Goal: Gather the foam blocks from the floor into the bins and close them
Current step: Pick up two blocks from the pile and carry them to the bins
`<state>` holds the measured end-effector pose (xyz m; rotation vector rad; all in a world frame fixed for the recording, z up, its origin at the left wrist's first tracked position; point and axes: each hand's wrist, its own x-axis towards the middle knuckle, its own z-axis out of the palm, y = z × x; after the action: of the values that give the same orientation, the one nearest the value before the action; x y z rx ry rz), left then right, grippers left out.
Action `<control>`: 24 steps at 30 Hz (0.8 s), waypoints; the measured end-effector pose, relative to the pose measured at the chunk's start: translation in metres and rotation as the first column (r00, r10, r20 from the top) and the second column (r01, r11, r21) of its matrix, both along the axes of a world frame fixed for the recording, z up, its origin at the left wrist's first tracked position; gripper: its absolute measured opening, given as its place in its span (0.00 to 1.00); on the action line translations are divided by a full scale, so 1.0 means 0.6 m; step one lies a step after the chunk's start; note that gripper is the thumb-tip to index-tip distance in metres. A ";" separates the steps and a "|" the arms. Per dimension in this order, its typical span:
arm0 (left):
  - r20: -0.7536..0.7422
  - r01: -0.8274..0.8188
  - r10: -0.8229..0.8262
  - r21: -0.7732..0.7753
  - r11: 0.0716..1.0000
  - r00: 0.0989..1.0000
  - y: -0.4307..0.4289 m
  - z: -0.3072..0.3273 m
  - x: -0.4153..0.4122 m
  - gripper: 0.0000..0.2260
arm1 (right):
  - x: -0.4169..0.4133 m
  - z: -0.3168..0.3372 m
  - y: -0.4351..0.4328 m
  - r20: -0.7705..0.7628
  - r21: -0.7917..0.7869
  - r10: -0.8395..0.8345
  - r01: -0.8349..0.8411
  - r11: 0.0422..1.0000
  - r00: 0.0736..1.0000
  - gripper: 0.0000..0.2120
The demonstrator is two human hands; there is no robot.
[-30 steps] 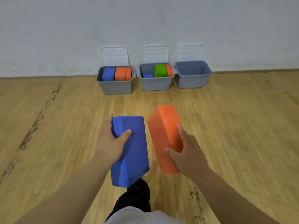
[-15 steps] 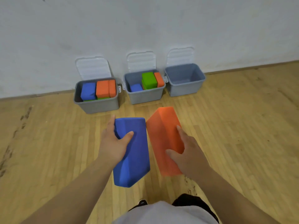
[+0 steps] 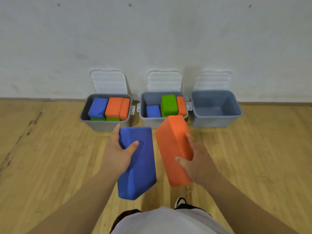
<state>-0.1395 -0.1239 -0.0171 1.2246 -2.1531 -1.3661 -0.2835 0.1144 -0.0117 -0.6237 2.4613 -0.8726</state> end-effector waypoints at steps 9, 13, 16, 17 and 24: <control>0.012 -0.140 0.140 0.052 0.989 0.990 -0.148 -0.018 -0.221 0.42 | -0.290 -0.022 -0.181 0.013 0.042 0.108 -0.108 0.993 0.994 0.44; 0.036 -0.098 0.096 0.056 0.994 0.995 -0.281 -0.058 -0.343 0.43 | -0.394 -0.078 -0.293 0.057 0.087 0.048 -0.053 0.995 0.997 0.44; 0.051 -0.050 0.047 0.064 0.997 0.998 -0.401 -0.092 -0.454 0.43 | -0.470 -0.128 -0.401 0.079 0.090 -0.025 0.018 0.996 0.997 0.44; 0.063 -0.042 0.037 0.072 0.997 0.997 -0.443 -0.101 -0.489 0.43 | -0.494 -0.140 -0.439 0.098 0.102 -0.051 0.041 0.994 0.994 0.44; 0.229 0.048 -0.083 0.158 0.986 0.970 -0.660 -0.166 -0.656 0.42 | -0.642 -0.226 -0.644 0.082 0.304 -0.214 0.181 0.935 0.973 0.43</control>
<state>-0.5331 -0.5199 -0.1170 1.4497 -2.3009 -1.5032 -0.6686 -0.2718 -0.1472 -0.2169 2.5108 -0.5737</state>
